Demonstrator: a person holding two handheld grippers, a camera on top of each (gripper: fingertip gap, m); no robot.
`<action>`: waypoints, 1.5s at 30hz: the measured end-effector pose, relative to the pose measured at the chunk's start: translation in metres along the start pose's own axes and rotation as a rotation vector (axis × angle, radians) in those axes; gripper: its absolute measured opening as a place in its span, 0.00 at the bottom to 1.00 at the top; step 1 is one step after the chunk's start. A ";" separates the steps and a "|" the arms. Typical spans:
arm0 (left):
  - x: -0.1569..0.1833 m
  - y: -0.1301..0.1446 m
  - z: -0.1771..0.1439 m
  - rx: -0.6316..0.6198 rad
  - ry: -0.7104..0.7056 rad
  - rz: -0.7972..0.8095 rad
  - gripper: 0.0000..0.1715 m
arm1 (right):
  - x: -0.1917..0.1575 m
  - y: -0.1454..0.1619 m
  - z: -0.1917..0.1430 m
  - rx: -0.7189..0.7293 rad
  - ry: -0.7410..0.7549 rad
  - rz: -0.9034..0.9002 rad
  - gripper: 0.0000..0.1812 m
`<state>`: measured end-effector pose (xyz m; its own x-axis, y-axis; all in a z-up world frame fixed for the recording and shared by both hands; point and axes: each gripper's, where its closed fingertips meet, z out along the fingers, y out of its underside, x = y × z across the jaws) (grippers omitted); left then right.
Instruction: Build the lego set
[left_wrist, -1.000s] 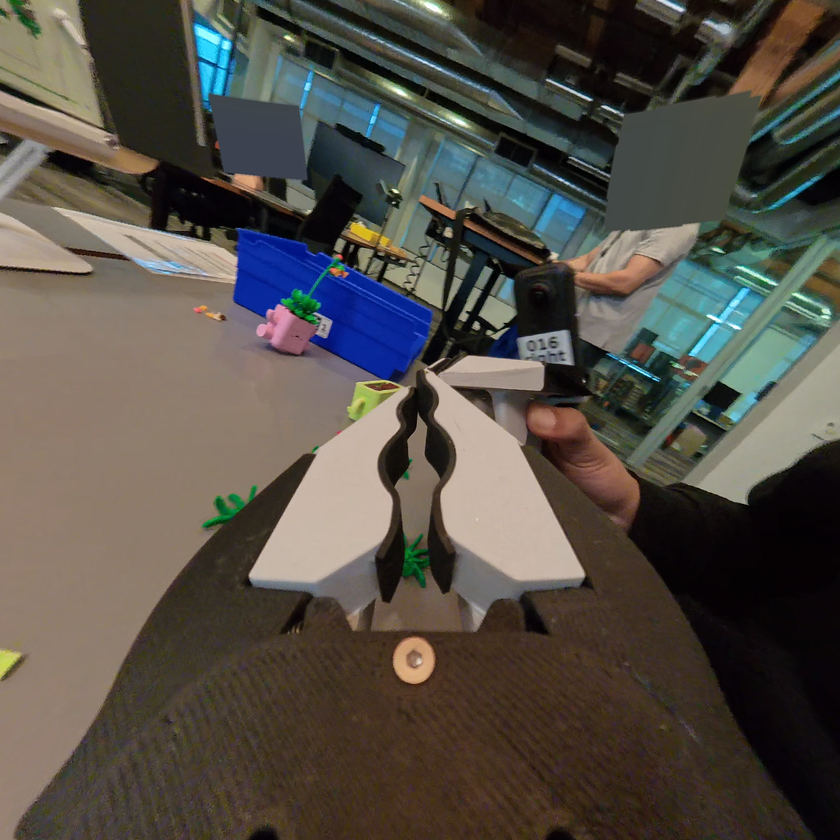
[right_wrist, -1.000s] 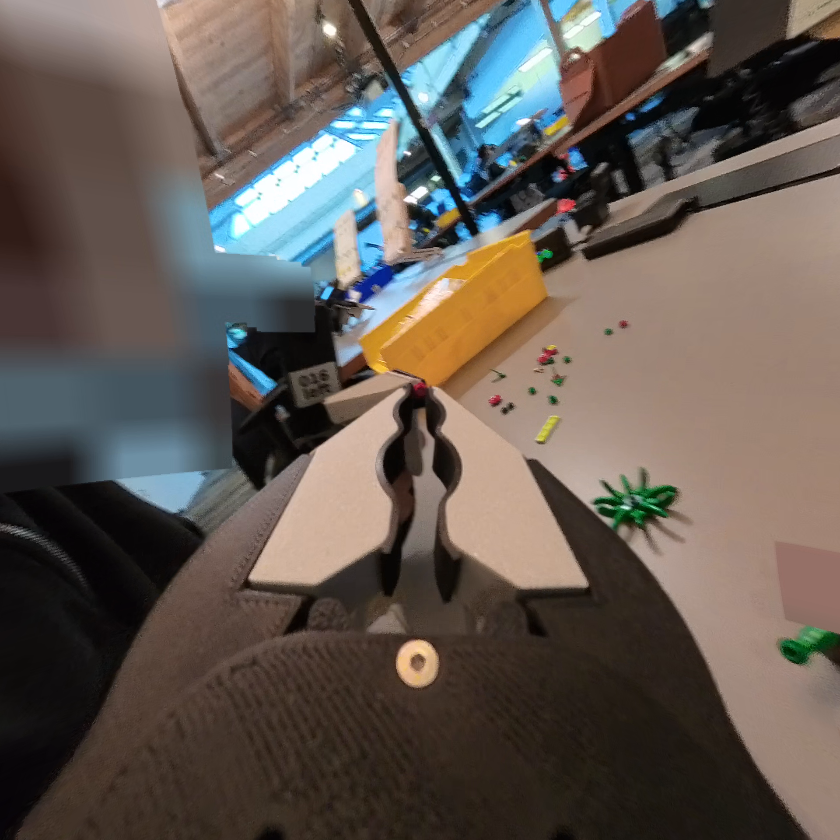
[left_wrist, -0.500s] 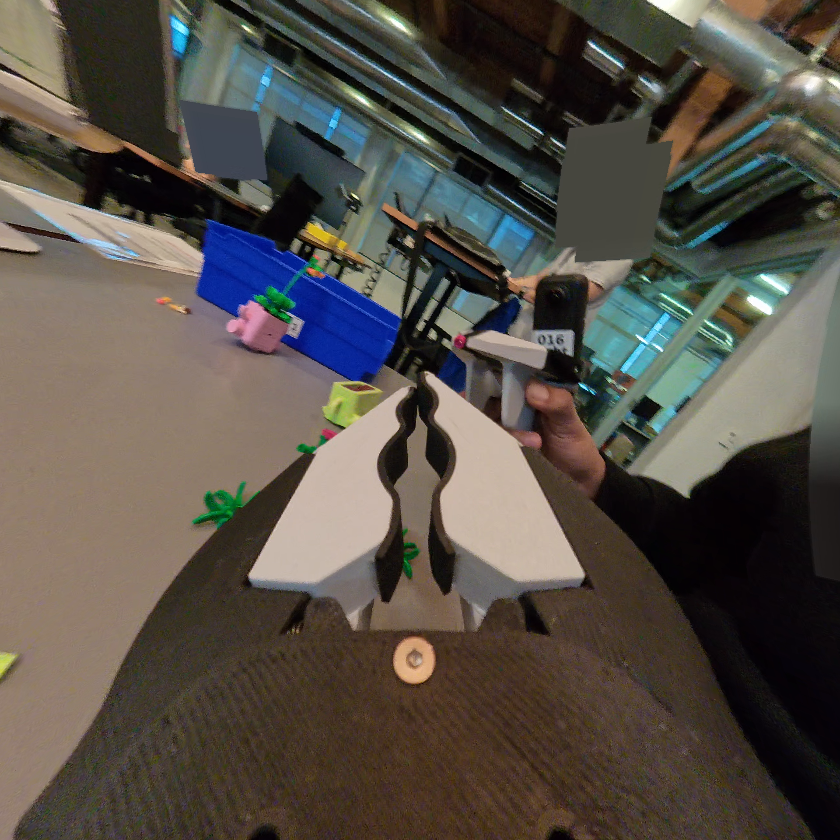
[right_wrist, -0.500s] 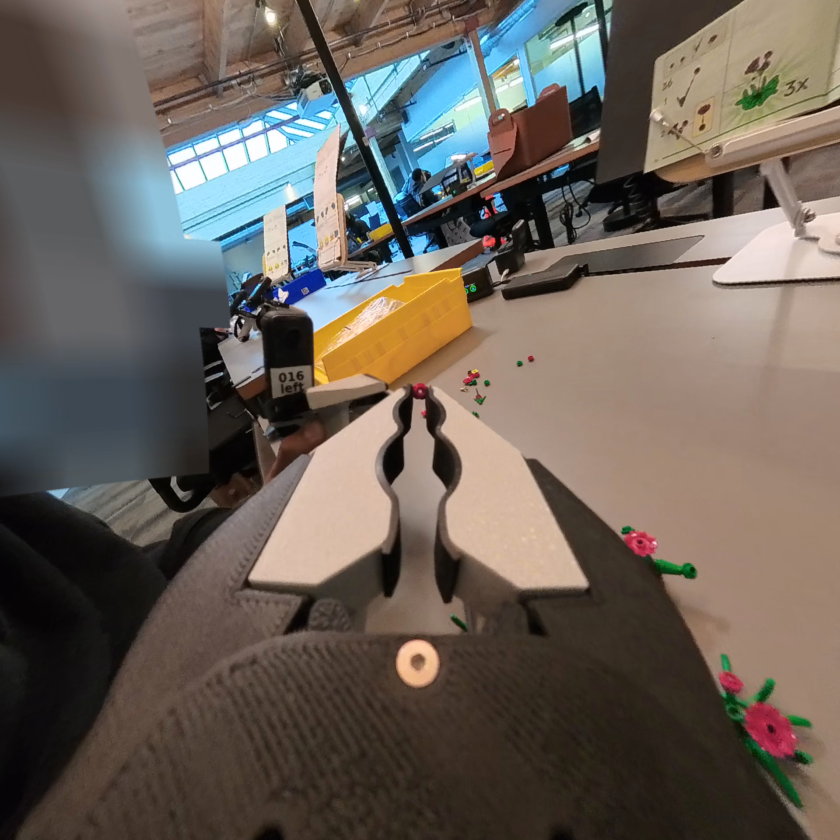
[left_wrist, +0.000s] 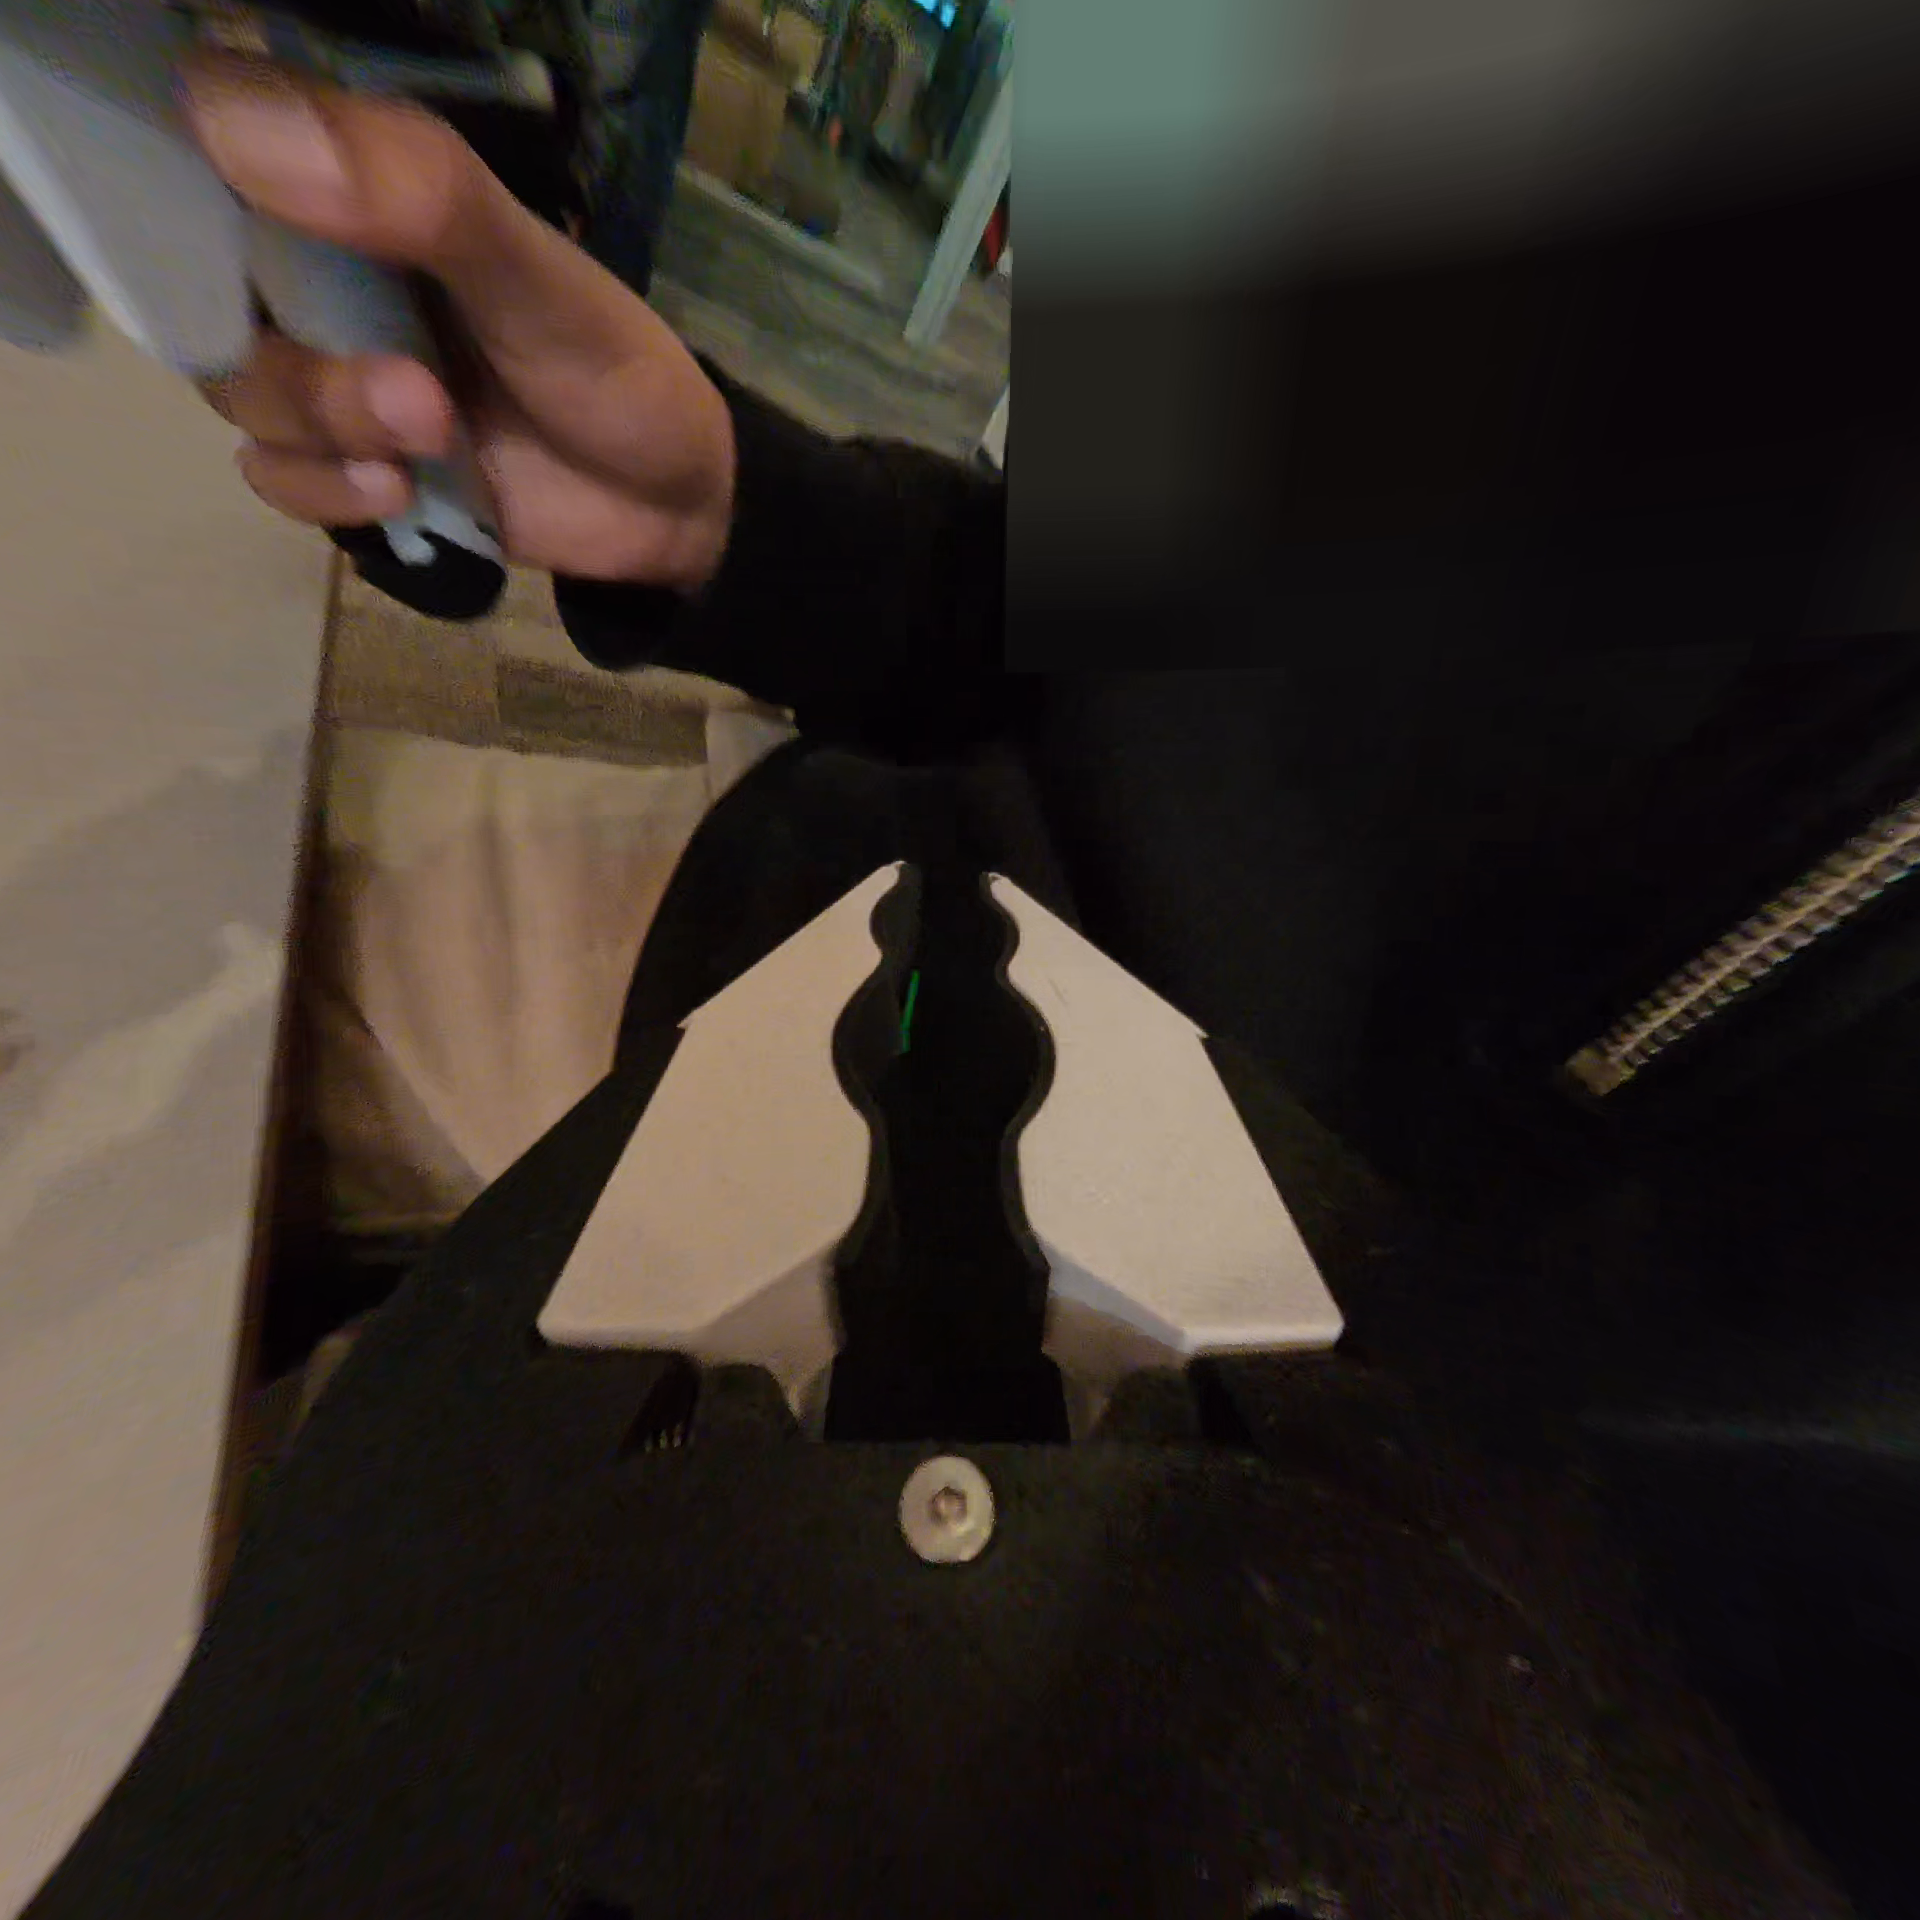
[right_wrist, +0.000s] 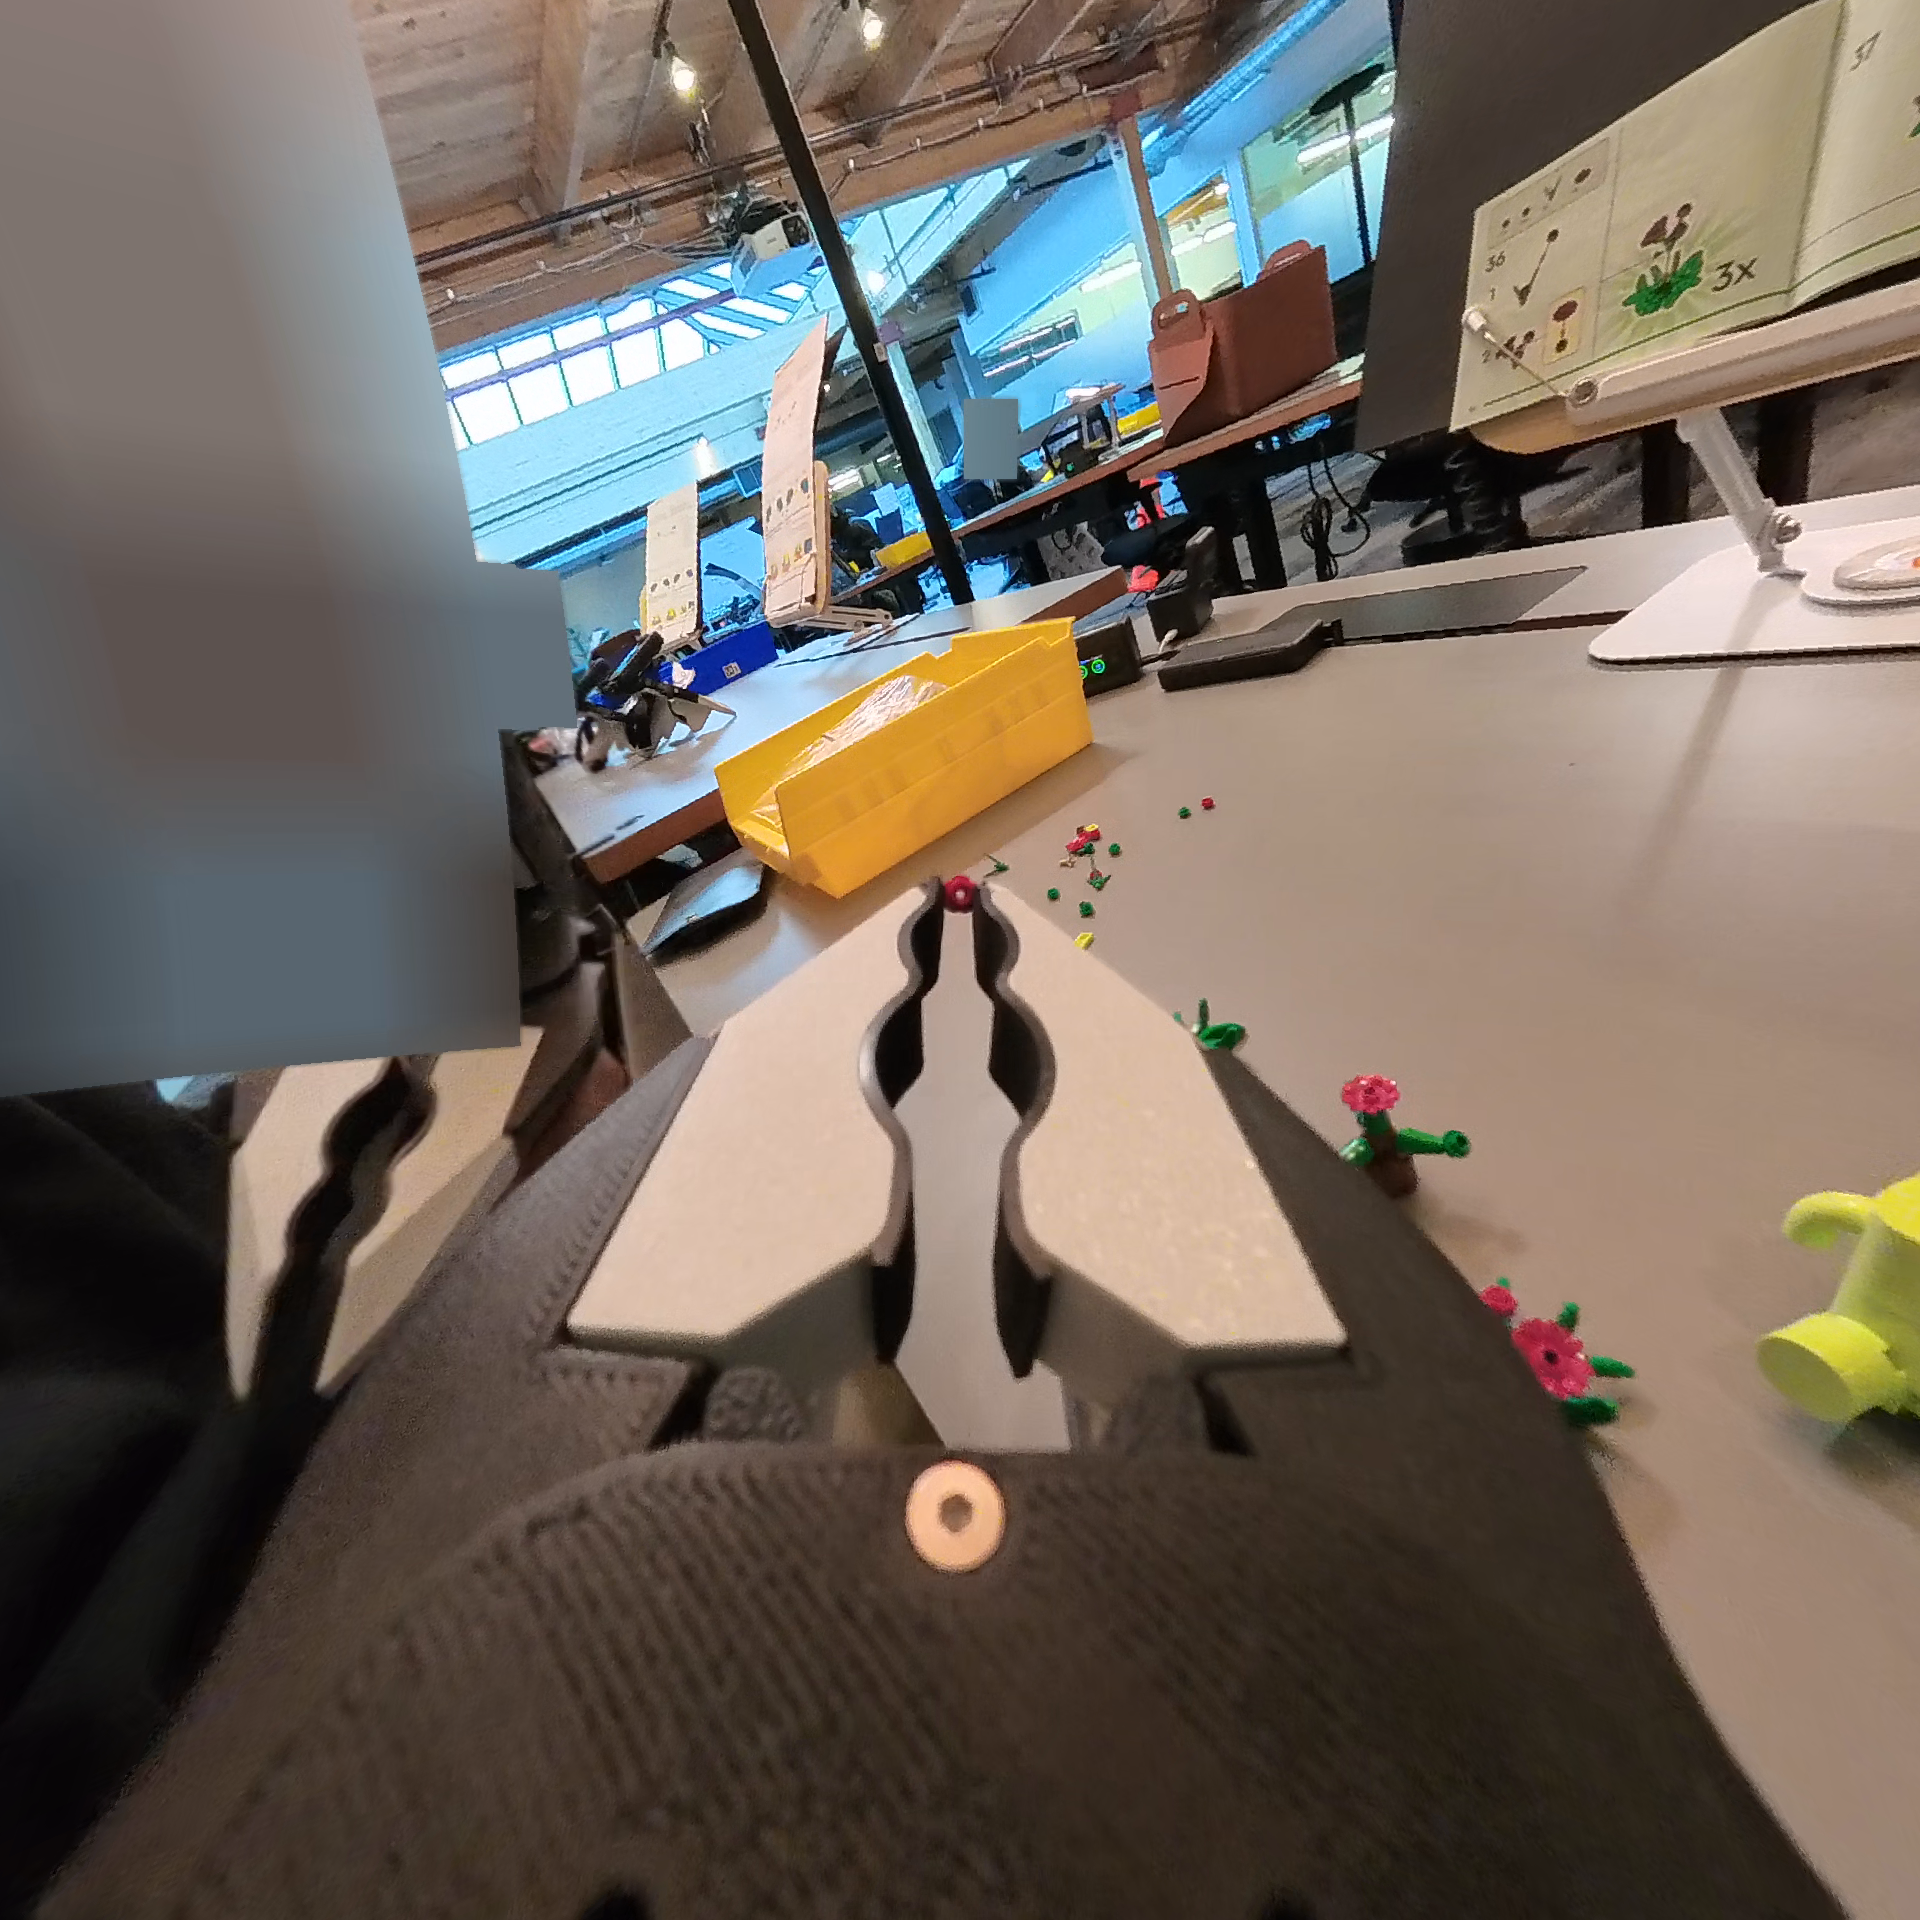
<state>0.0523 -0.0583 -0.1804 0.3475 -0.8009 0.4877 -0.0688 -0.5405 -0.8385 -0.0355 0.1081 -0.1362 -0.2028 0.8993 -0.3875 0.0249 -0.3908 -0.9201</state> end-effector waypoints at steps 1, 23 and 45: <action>0.002 0.008 0.007 -0.029 -0.018 0.003 0.05 | -0.001 0.001 -0.002 0.001 -0.005 -0.003 0.02; -0.030 0.024 0.038 0.000 -0.156 -0.127 0.03 | -0.005 -0.004 -0.031 0.067 -0.029 -0.020 0.02; -0.163 0.050 -0.051 -0.050 -0.776 -0.124 0.03 | -0.007 0.148 0.032 -0.478 -0.009 -0.033 0.02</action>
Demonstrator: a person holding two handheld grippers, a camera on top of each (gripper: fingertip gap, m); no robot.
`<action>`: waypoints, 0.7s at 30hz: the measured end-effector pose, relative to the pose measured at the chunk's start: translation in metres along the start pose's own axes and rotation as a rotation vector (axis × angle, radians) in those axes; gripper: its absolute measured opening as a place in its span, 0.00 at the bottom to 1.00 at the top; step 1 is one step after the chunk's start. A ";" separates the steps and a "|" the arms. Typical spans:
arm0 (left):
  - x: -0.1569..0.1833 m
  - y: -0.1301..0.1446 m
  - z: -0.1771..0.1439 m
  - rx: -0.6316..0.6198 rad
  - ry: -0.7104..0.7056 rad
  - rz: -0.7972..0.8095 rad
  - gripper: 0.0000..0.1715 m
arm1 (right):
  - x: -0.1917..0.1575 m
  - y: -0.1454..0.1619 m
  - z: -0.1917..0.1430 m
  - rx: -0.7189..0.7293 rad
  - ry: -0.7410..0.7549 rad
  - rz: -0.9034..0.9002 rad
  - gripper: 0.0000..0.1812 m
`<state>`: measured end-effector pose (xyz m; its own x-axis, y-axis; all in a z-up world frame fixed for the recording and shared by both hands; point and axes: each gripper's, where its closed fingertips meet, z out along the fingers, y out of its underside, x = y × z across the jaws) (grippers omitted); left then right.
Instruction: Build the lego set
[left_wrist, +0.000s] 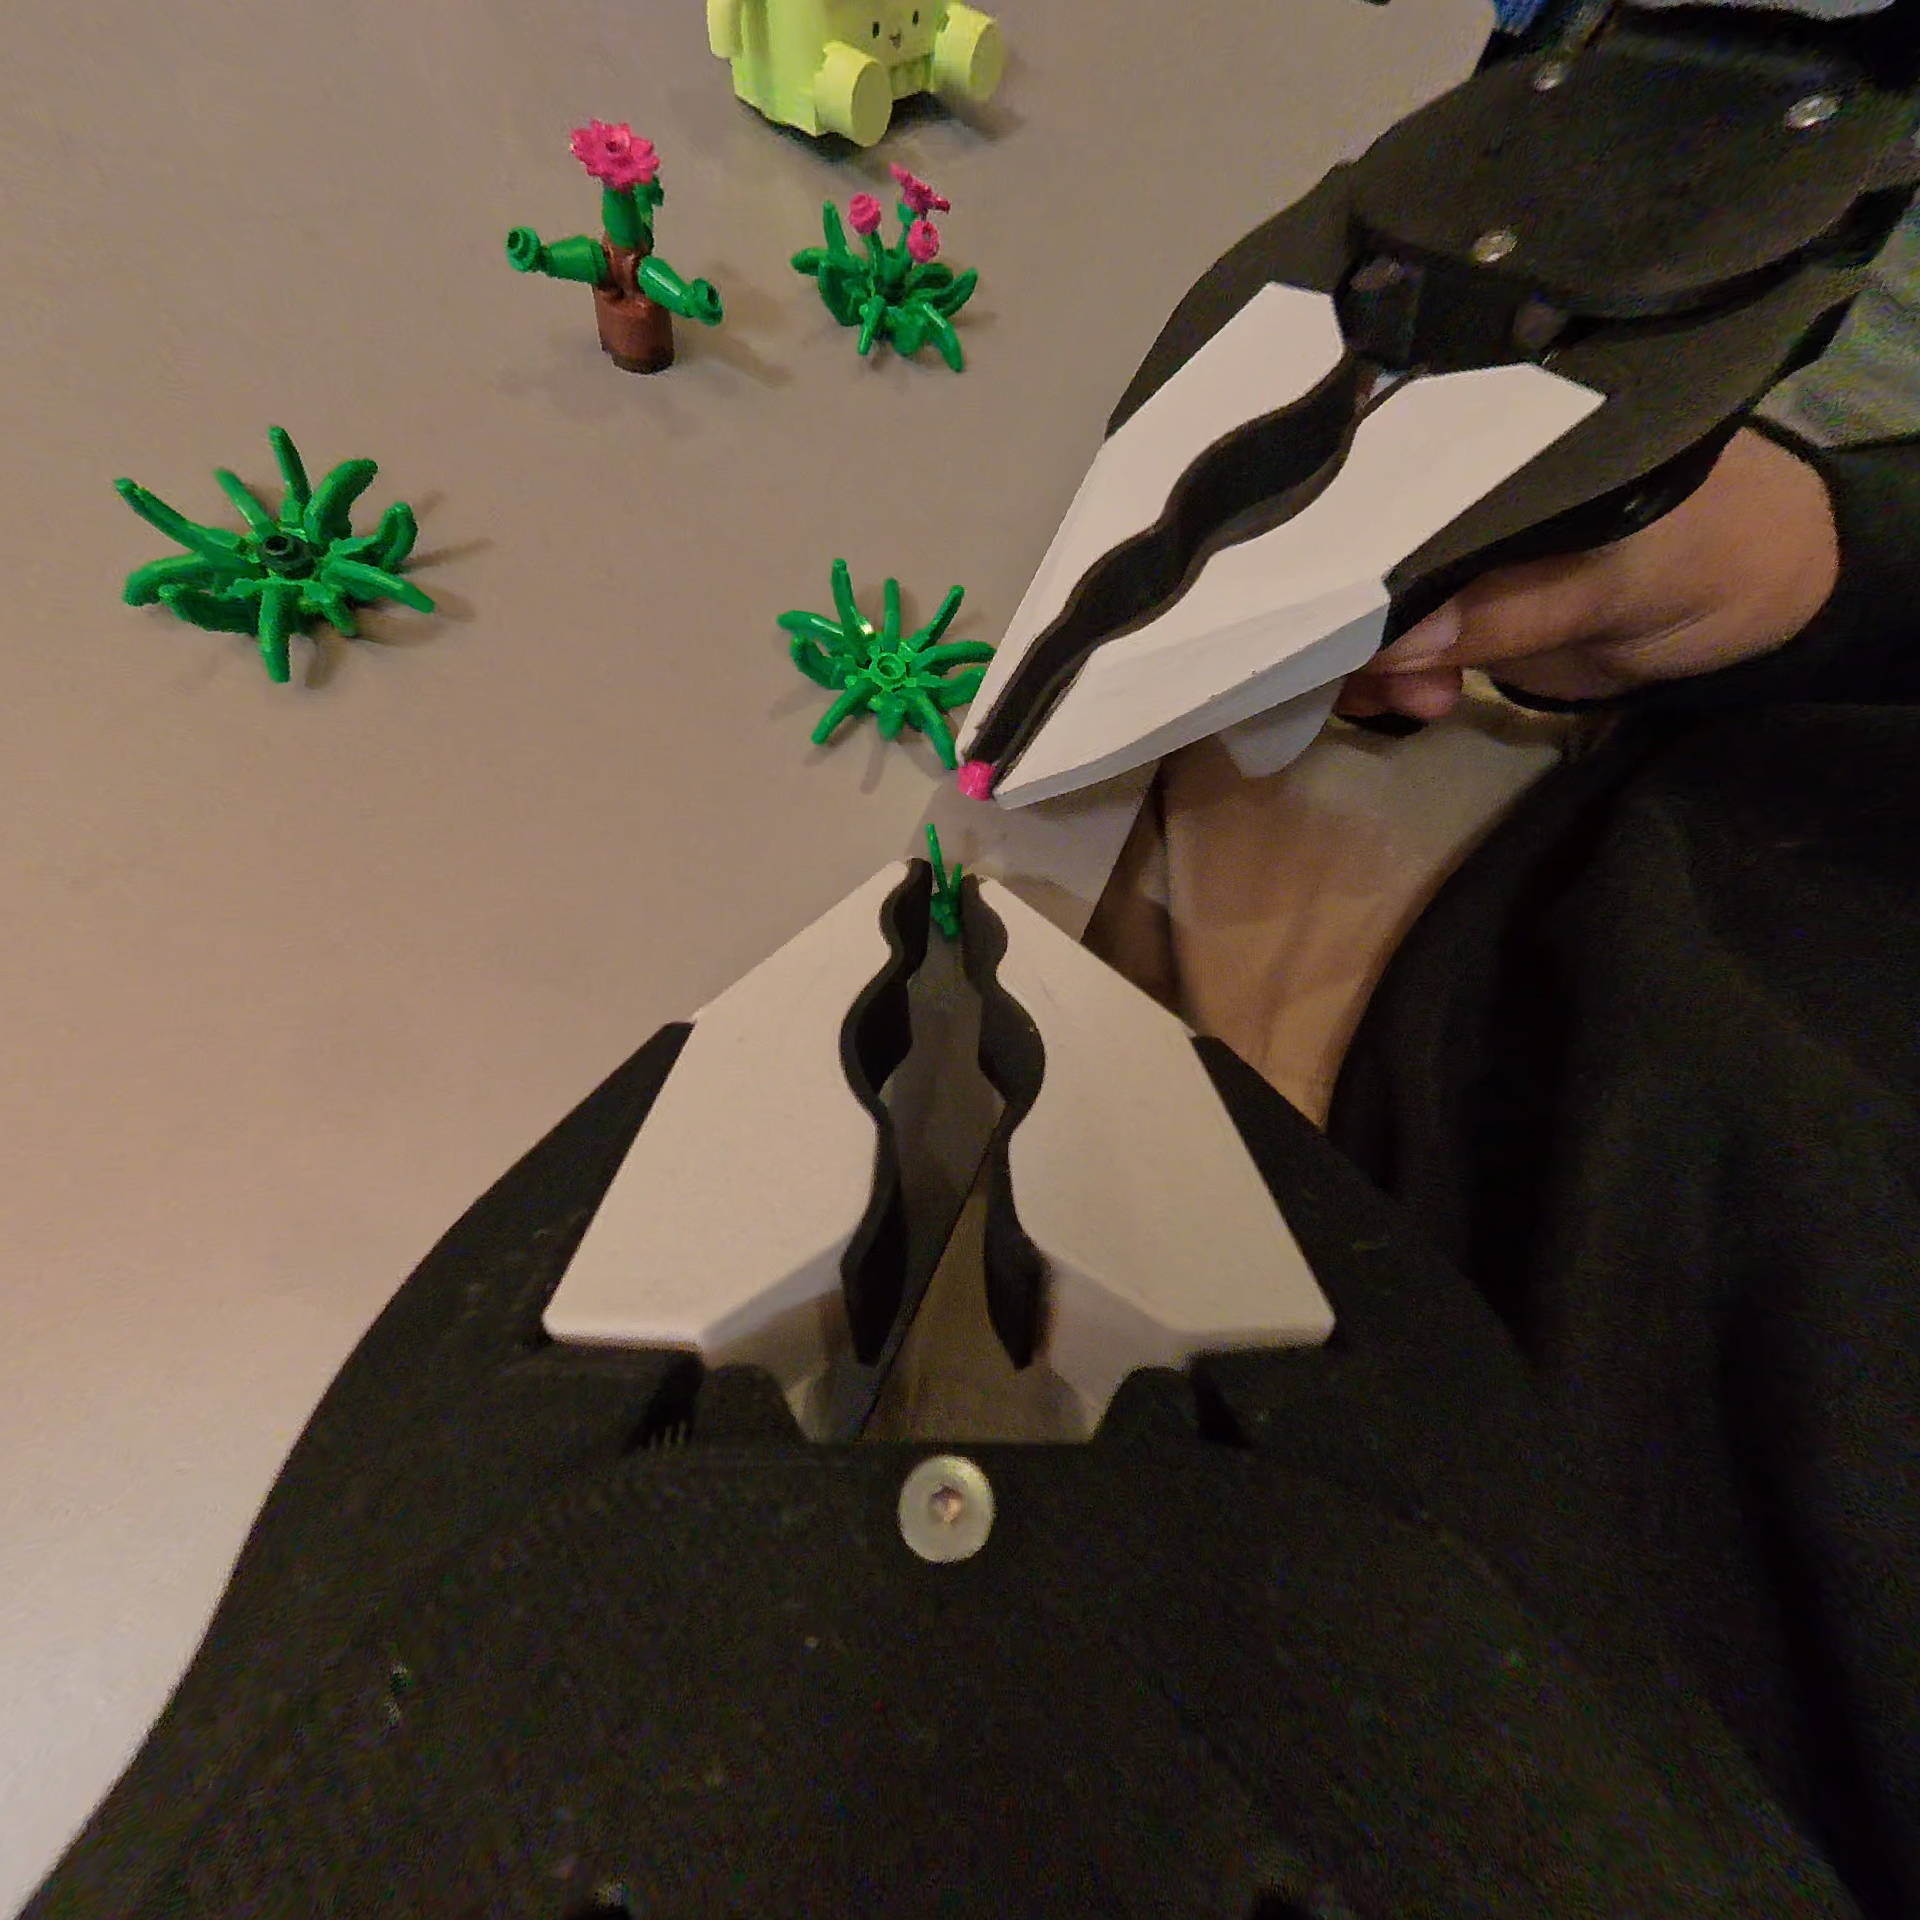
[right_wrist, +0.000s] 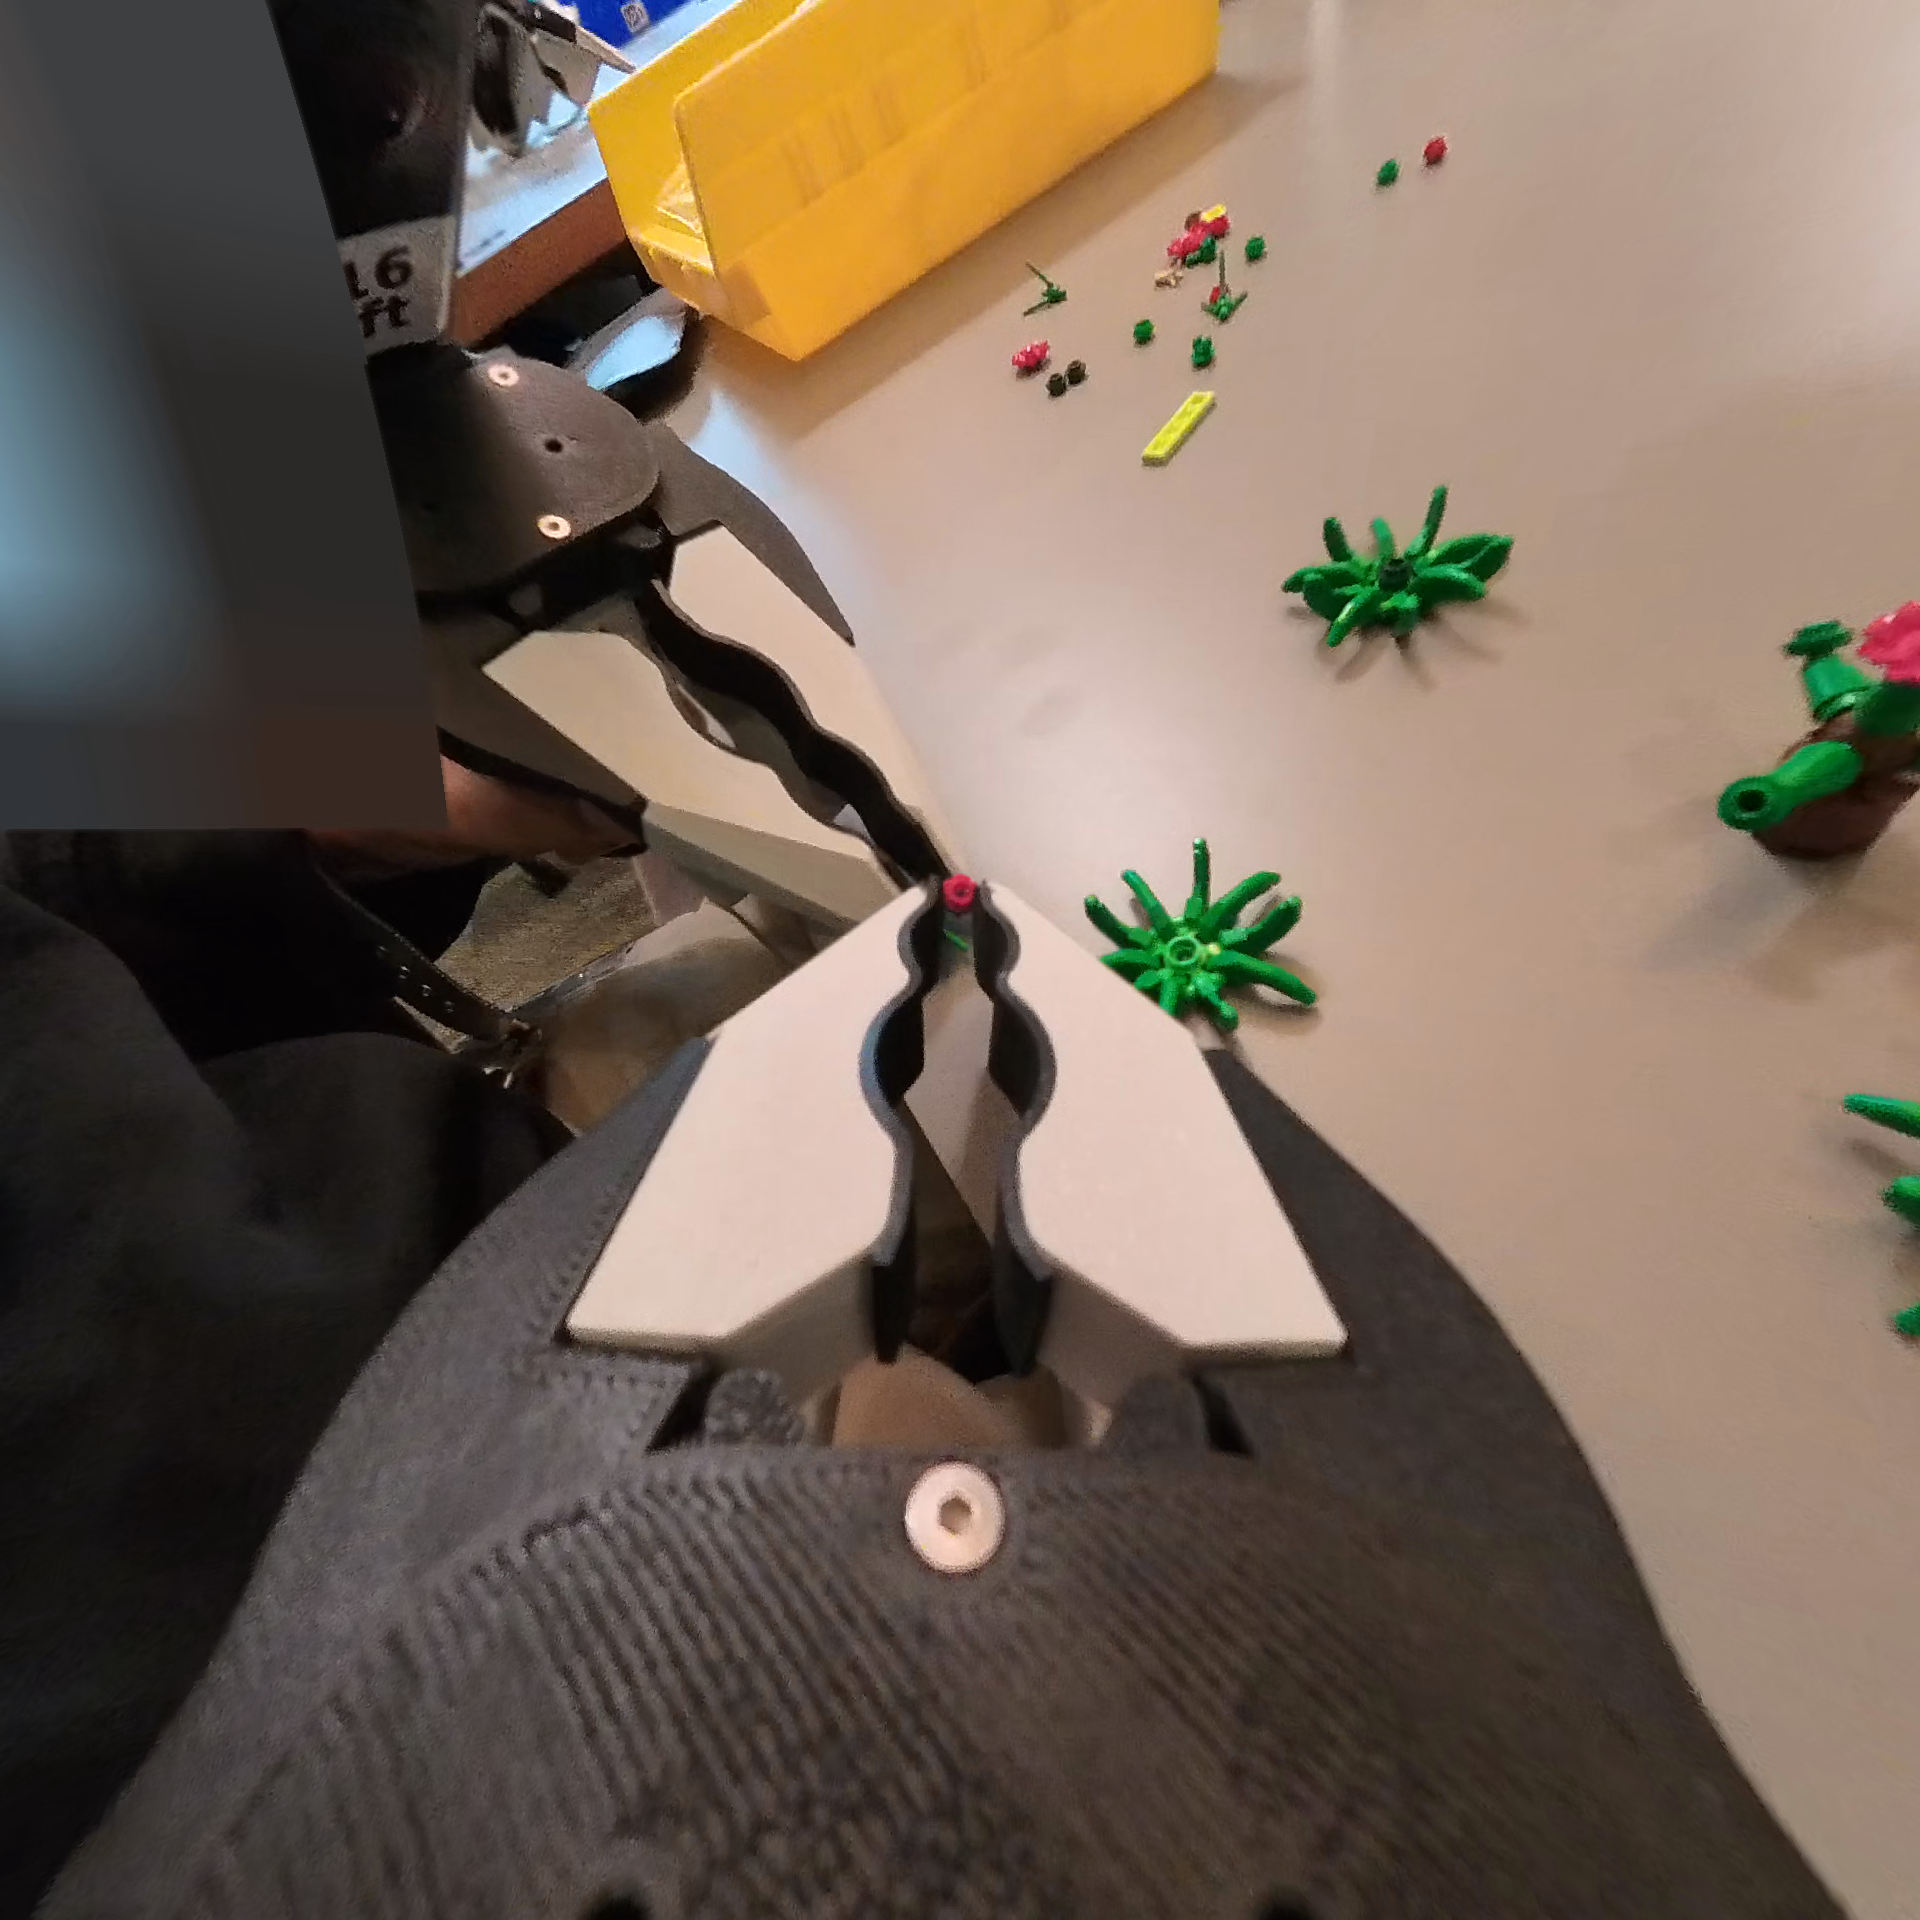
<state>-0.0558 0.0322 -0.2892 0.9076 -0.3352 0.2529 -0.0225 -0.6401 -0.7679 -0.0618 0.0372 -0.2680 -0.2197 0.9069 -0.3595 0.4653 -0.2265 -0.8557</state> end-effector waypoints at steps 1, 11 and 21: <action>0.000 -0.001 -0.001 0.008 0.006 -0.006 0.03 | 0.000 0.001 0.001 -0.003 -0.003 0.008 0.02; 0.002 -0.005 -0.005 0.072 0.089 -0.067 0.04 | 0.000 0.008 0.008 -0.098 0.026 -0.021 0.02; 0.002 -0.004 -0.005 0.065 0.072 -0.070 0.03 | 0.002 0.013 0.010 -0.164 0.073 -0.082 0.02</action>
<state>-0.0562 0.0309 -0.2830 0.8733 -0.3418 0.3472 0.0691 -0.6186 -0.7827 -0.0645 0.0326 -0.2830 -0.2028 0.9446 -0.2581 0.5833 -0.0952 -0.8067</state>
